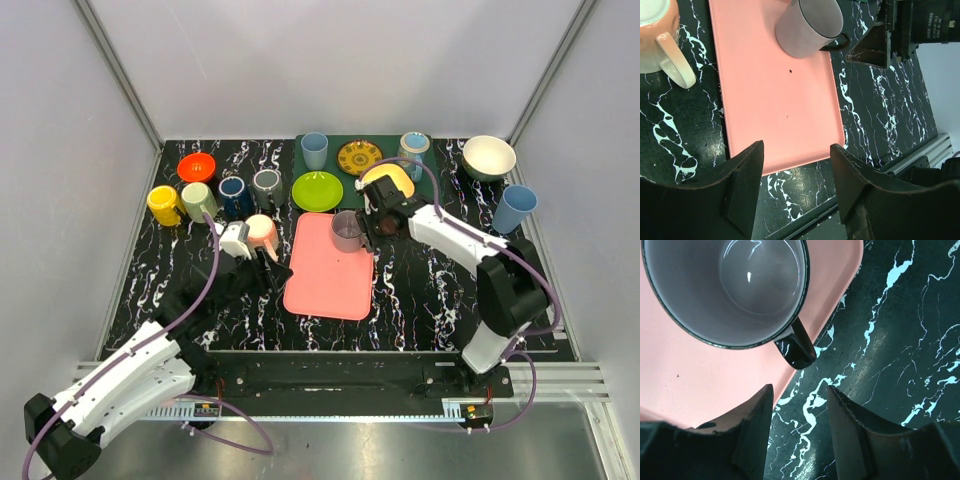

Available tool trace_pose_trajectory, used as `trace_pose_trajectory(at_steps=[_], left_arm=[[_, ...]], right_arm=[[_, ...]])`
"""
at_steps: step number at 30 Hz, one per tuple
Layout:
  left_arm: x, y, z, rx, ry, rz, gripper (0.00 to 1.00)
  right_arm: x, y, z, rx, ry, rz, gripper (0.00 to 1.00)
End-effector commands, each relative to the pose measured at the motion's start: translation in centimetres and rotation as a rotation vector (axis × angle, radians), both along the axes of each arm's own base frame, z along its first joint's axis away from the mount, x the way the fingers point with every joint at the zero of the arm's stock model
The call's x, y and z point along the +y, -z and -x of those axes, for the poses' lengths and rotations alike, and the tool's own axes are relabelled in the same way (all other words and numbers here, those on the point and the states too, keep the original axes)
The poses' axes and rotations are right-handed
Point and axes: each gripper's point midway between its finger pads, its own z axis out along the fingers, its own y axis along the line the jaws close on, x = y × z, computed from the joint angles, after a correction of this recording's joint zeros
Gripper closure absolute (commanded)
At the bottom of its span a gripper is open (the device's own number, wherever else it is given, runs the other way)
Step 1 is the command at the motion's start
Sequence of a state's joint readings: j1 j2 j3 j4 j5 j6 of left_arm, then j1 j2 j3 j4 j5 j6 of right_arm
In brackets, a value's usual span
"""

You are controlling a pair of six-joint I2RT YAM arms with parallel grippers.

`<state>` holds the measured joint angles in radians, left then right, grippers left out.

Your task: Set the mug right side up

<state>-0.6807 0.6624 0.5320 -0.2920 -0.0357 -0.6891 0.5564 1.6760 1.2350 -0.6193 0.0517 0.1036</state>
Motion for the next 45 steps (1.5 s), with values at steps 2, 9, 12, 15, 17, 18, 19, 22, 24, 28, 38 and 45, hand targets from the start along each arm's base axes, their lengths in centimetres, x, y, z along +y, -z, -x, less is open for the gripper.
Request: trace_pose_trajectory(at_steps=[2,9,12,15,17,18,19,22,24,28,38,45], left_arm=[[-0.3,-0.7,0.0,-0.057,0.04,-0.003,0.41],[-0.3,-0.6,0.0,-0.061,0.051,-0.02,0.4],[-0.4,-0.7,-0.1,-0.062,0.053,-0.02,0.39],[-0.4,-0.6,0.0,-0.06,0.056,-0.022,0.39],[-0.4,-0.7,0.0,-0.061,0.055,-0.02,0.39],[-0.3,-0.5,0.0,-0.058,0.055,-0.022,0.39],[-0.3,-0.5,0.1,-0.057,0.056,-0.023,0.39],[-0.3,-0.4,0.0,-0.055,0.055,-0.023,0.39],[-0.4,-0.5,0.0,-0.056,0.054,-0.02,0.39],[-0.5,-0.2,-0.1,-0.044,0.051,-0.019,0.39],[-0.6,0.4,0.0,-0.023,0.038,0.003,0.38],[-0.6,0.2,0.0,-0.023,0.037,0.006,0.38]], right_arm=[[1.5,-1.3,-1.9,-0.061,-0.069,0.019,0.45],[1.4,-0.9,-3.7,-0.091,-0.069,0.072,0.42],[1.4,0.2,-4.0,-0.081,-0.103,0.1,0.41],[1.8,1.2,-3.9,-0.06,-0.121,0.091,0.41],[2.3,1.5,-3.9,-0.057,-0.134,0.071,0.41],[2.5,1.5,-3.8,-0.054,-0.138,0.059,0.42],[3.0,1.3,-3.7,-0.057,-0.143,0.03,0.43],[4.2,0.5,-3.3,-0.064,-0.151,-0.017,0.43],[5.0,0.1,-3.0,-0.061,-0.141,-0.041,0.43],[7.2,-0.7,-1.9,-0.052,-0.163,-0.087,0.42],[8.1,-1.8,-1.7,-0.076,-0.169,-0.095,0.43],[6.8,-0.4,-3.9,-0.1,-0.12,0.042,0.46]])
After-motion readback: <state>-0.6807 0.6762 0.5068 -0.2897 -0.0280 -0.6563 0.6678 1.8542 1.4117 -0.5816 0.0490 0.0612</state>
